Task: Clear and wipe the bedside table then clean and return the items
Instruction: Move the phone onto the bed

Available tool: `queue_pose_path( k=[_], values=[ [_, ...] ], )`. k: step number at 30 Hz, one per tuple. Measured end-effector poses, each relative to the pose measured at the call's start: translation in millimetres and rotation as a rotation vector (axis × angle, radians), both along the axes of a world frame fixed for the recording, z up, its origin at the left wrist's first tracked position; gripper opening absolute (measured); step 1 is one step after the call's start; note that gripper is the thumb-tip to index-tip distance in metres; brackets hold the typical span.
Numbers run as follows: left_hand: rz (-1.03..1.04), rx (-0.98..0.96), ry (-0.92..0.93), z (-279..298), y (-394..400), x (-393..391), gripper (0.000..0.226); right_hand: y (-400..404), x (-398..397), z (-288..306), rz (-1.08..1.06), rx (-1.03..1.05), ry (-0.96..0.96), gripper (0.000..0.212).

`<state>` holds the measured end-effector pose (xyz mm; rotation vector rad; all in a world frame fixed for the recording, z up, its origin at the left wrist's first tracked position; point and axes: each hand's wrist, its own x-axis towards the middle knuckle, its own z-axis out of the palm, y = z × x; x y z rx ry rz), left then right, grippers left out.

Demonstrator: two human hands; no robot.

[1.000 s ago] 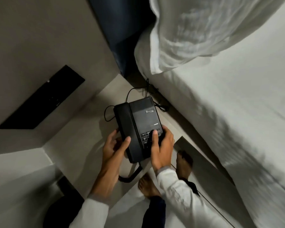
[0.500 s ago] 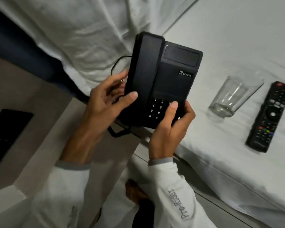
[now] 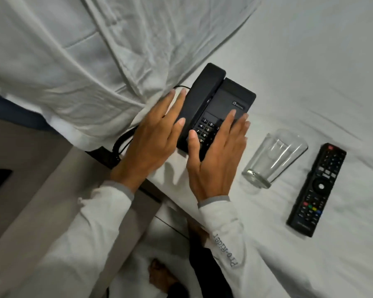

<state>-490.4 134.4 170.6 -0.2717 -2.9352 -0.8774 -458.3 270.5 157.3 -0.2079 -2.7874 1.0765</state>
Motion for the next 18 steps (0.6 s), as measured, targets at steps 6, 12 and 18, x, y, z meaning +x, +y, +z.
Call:
queue_pose_path(
  k=[6,12,18],
  values=[
    [0.215,-0.338,0.142,0.8,-60.6,104.4,0.052,-1.9,5.9,8.3,0.327,0.314,0.246,0.083],
    [0.633,-0.579,0.039,14.6,-104.6,259.1,0.060,-69.0,71.6,21.6,0.667,0.369,0.337,0.085],
    [1.099,-0.641,-0.089,42.2,-101.1,433.4,0.067,-146.6,202.6,45.3,1.104,0.278,0.456,0.087]
  ],
)
